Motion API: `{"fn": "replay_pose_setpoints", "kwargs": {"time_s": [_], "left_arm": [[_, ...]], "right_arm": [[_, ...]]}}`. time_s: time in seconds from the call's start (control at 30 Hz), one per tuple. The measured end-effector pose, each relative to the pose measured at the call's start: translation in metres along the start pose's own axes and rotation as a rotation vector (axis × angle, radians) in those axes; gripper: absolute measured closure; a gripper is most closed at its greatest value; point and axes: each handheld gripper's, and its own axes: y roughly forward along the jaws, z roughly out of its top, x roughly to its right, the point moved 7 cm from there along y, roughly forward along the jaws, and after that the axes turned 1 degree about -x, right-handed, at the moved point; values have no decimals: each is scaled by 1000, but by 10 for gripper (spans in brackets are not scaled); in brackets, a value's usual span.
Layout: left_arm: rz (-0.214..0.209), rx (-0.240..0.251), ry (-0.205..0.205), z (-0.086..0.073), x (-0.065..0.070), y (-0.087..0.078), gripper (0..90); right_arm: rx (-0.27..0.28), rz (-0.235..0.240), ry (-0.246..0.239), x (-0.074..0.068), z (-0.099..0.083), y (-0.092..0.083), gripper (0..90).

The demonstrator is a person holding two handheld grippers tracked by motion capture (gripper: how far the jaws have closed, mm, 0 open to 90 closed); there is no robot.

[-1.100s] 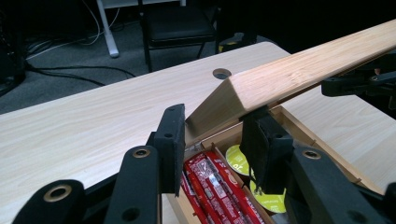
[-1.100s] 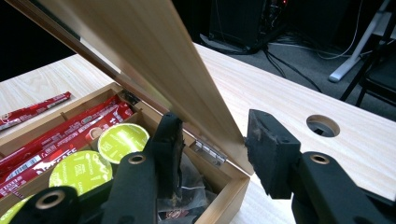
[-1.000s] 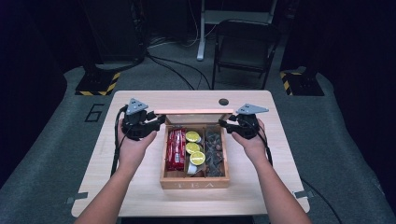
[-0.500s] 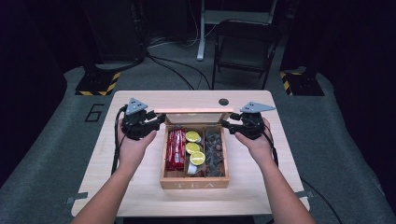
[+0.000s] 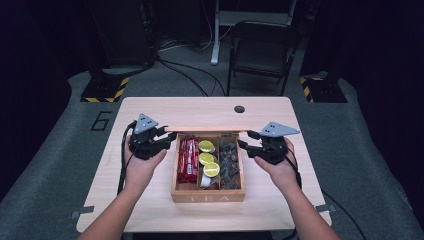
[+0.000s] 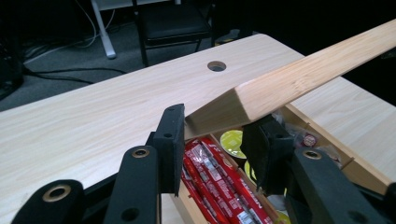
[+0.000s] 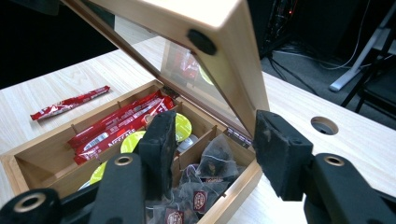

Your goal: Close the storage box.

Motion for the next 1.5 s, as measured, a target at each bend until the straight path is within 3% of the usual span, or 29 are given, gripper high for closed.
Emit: {"fn": "replay_pose_setpoints", "kwargs": {"time_s": [0.2,0.4,0.6,0.73,0.93,1.0,1.17,1.37,1.5], "left_arm": [[-21,19,-10,-3,2,-5,586],[-27,25,10,-13,7,-8,580],[-28,19,52,-42,18,-13,572],[-51,13,23,-53,21,-14,563],[-54,18,36,-66,24,-15,550],[-56,22,23,-70,25,-14,547],[-60,20,25,-80,27,-14,544],[-79,2,29,-92,29,-13,537],[-87,-2,33,-101,30,-11,528]], "right_arm": [[8,-6,-7,-2,6,-5,495],[-3,4,6,-2,5,-7,517],[-28,19,-14,-14,-13,-10,517],[-19,36,-26,-18,-22,-13,524],[-6,32,-22,-24,-34,-16,536],[-7,37,-15,-27,-38,-17,535],[-26,42,-25,-32,-47,-20,534],[-37,43,11,-36,-58,-18,532],[-51,48,5,-39,-68,-18,533]]}}
